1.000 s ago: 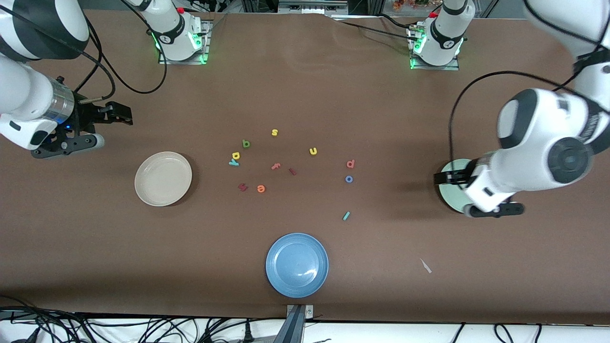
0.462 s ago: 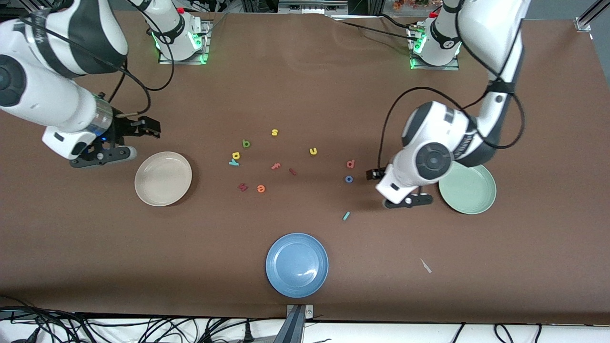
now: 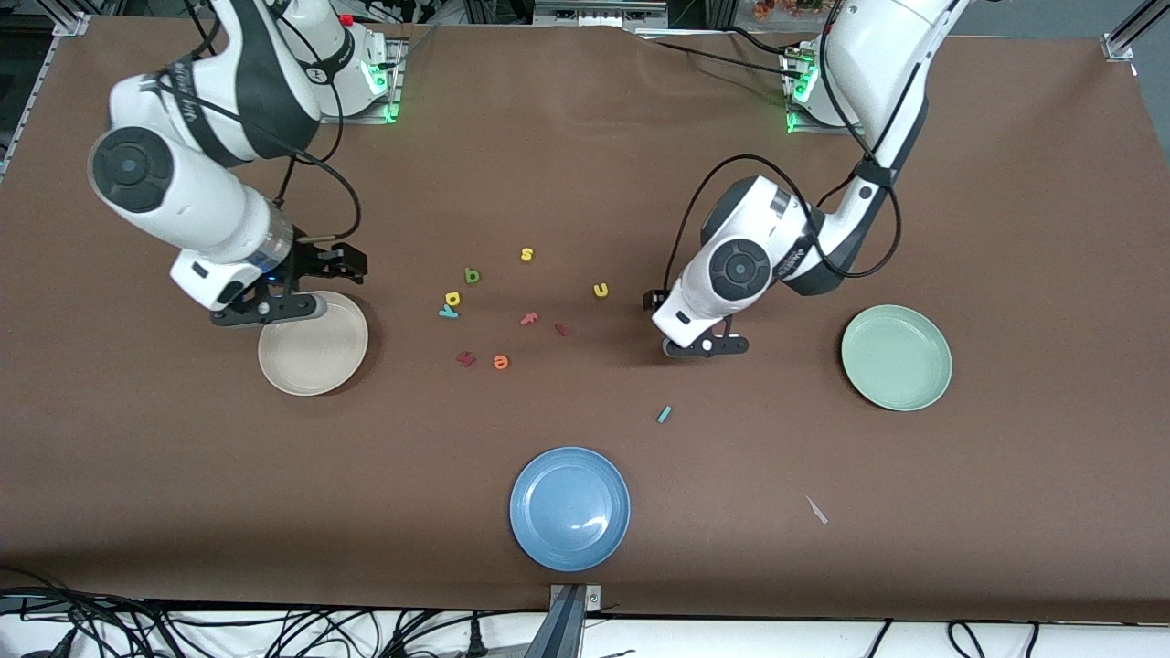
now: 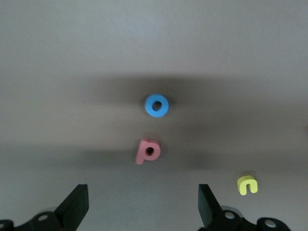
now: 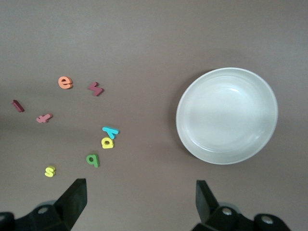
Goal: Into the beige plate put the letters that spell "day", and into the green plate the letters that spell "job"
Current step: 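Reach the left gripper to the pink p while the right gripper reaches the cyan letter, then grasp the pink p with the left gripper while the right gripper grasps the cyan letter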
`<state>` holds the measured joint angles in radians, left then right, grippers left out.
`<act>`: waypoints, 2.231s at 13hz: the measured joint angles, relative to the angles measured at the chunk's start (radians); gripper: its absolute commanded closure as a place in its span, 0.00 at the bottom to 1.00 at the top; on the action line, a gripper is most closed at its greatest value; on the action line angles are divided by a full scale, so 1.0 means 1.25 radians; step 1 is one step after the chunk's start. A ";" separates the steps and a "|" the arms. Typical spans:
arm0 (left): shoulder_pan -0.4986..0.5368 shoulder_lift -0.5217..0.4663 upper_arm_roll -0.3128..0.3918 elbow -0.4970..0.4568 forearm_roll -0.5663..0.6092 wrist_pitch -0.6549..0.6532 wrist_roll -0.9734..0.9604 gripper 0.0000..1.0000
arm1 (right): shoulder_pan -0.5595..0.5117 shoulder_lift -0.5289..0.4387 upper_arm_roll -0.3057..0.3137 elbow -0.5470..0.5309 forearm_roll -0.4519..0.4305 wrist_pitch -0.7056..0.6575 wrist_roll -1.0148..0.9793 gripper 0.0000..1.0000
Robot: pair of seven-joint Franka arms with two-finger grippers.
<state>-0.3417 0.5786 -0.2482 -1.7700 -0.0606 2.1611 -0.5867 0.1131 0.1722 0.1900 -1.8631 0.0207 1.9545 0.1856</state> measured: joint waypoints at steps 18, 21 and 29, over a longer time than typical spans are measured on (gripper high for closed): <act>0.000 0.039 -0.008 -0.103 0.000 0.205 0.002 0.52 | 0.008 0.132 0.094 -0.209 -0.075 0.468 0.251 0.00; 0.001 0.038 -0.007 -0.103 0.000 0.205 0.002 0.54 | 0.016 0.167 0.095 -0.209 -0.090 0.511 0.267 0.00; 0.001 0.039 -0.006 -0.101 0.000 0.208 0.001 0.55 | 0.050 0.231 0.098 -0.209 -0.243 0.527 0.448 0.00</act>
<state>-0.3410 0.6273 -0.2562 -1.8961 -0.0606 2.4217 -0.5848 0.1762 0.4608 0.3120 -2.1238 -0.2832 2.6134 0.7455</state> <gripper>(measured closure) 0.533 0.000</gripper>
